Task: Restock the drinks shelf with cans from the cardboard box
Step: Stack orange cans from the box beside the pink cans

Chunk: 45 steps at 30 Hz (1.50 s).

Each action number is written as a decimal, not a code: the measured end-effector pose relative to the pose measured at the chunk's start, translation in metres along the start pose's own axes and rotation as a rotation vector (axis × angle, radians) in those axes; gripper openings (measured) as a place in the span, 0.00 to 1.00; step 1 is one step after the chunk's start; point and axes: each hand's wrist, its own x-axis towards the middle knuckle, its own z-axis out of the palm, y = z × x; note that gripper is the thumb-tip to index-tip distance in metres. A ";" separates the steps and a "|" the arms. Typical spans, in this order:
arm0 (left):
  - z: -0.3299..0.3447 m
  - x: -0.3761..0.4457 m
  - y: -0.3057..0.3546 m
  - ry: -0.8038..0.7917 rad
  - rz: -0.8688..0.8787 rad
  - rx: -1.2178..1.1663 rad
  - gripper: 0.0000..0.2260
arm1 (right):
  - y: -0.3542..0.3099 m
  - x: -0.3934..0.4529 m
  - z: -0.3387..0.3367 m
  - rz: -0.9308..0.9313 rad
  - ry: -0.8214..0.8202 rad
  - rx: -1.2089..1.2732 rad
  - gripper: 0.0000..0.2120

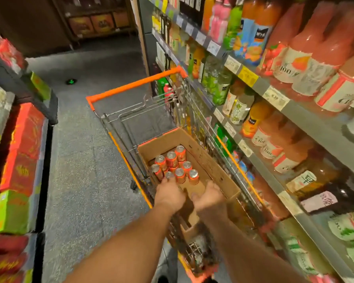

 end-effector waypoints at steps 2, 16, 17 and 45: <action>0.004 0.036 0.007 -0.001 -0.002 0.039 0.30 | 0.003 0.041 0.011 -0.032 -0.063 -0.050 0.15; 0.128 0.291 -0.017 -0.081 -0.065 0.204 0.28 | 0.082 0.284 0.190 -0.073 -0.248 -0.388 0.25; 0.138 0.300 -0.021 -0.086 -0.069 0.205 0.29 | 0.085 0.289 0.198 -0.065 -0.232 -0.405 0.24; 0.084 0.249 -0.012 0.093 0.028 0.315 0.17 | 0.041 0.240 0.150 -0.084 -0.177 -0.491 0.20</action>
